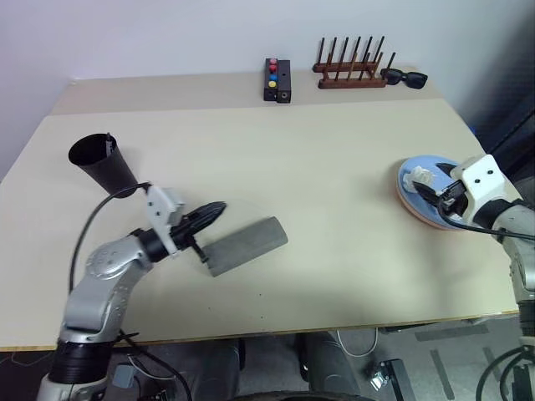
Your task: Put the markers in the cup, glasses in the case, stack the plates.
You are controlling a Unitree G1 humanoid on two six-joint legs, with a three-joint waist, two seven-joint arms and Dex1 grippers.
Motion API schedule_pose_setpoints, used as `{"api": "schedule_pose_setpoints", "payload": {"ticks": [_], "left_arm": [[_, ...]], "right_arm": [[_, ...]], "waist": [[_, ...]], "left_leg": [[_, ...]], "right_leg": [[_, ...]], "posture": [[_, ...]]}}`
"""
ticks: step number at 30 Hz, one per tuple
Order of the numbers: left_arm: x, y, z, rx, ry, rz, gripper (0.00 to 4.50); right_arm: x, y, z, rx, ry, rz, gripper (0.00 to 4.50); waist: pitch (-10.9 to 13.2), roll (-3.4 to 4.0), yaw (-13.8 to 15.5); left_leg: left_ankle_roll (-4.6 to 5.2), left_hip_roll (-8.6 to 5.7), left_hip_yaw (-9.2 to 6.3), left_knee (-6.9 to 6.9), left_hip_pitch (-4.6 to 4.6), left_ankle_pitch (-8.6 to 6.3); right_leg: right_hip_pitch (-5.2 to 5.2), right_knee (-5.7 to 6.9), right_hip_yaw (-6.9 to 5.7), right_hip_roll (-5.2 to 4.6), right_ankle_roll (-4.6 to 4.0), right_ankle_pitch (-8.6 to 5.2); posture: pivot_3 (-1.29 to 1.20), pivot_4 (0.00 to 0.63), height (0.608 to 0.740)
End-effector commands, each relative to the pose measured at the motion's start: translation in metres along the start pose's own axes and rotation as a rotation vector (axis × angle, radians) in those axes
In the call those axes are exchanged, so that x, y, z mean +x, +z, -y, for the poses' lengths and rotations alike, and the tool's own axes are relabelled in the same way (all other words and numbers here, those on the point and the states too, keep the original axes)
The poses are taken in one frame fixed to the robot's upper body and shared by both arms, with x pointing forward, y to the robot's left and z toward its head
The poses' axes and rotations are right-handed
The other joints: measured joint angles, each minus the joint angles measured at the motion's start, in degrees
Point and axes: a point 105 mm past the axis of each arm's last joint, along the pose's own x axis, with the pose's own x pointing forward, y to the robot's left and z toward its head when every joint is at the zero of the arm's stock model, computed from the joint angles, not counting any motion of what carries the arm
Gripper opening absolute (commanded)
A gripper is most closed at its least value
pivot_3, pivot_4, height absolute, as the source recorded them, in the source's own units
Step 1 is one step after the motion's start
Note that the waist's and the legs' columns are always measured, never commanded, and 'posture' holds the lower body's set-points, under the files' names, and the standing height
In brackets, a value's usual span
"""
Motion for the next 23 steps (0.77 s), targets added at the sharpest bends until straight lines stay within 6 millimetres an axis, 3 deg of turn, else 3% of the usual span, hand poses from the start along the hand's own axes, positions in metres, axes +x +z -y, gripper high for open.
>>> {"api": "schedule_pose_setpoints", "payload": {"ticks": [1, 8, 23], "left_arm": [[-0.025, 0.002, -0.017, 0.084, 0.097, -0.021, 0.00], [-0.062, 0.001, -0.031, 0.095, 0.247, -0.051, 0.00], [-0.070, 0.001, -0.020, 0.060, 0.305, -0.062, 0.00]], "right_arm": [[0.005, 0.014, -0.017, 0.045, 0.109, 0.072, 2.85], [0.028, 0.014, -0.021, 0.083, 0.170, 0.100, 2.85], [0.055, 0.010, -0.027, 0.084, 0.207, 0.133, 2.85]], "waist": [[0.0, 0.00, 0.2], [0.0, -0.04, 0.4], [0.0, -0.03, 0.2]], "left_leg": [[0.01, 0.00, 0.00, 0.01, -0.01, 0.00], [0.00, -0.01, 0.04, 0.12, -0.08, -0.01], [-0.01, 0.01, 0.08, 0.05, -0.07, -0.01]], "right_leg": [[0.00, 0.00, 0.00, 0.00, 0.00, 0.00], [0.03, -0.05, -0.01, -0.04, 0.03, -0.03], [-0.03, -0.03, 0.00, -0.02, -0.01, 0.00]], "posture": [[0.00, 0.150, 0.739], [0.00, 0.150, 0.739], [0.00, 0.150, 0.739]]}}
